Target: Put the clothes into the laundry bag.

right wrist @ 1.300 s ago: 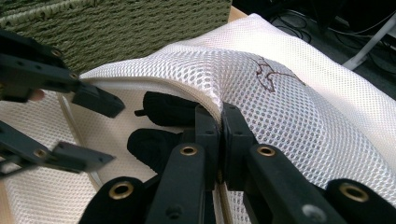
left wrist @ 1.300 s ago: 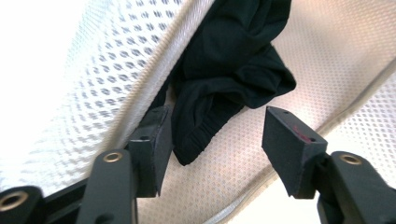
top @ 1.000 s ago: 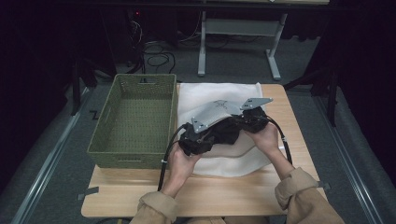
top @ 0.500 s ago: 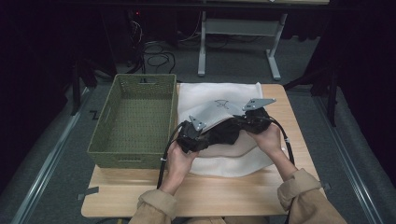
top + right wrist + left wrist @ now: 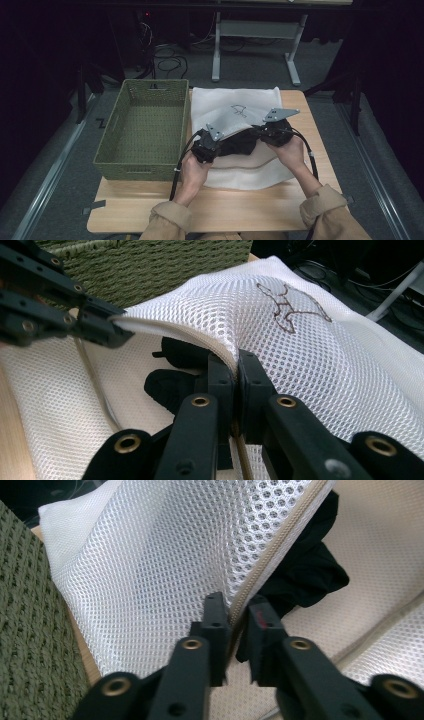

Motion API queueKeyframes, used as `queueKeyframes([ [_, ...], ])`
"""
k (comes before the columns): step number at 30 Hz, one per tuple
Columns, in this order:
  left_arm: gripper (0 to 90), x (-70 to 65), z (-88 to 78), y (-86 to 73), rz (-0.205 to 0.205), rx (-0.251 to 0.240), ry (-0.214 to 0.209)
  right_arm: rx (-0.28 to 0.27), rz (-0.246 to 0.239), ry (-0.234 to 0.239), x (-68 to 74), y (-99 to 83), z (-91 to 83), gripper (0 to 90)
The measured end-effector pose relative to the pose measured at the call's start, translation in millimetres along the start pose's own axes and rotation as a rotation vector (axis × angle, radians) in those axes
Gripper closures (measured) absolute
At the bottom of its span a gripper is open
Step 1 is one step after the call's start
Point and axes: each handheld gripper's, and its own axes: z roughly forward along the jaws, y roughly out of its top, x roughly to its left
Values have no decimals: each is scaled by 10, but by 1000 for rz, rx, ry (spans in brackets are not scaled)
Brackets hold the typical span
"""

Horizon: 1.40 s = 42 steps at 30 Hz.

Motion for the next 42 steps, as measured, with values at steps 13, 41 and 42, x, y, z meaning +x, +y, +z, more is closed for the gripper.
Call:
queueKeyframes([
  [13, 860, 17, -137, -85, -6, -40, -59, 15, -37, -21, 111, -161, -62, 832],
  [41, 858, 113, -212, -193, -71, -95, -122, 34, 18, -65, 116, -606, -217, 653],
  [42, 857, 116, -216, -198, -71, -93, -122, 36, 16, -65, 100, -627, -233, 664],
])
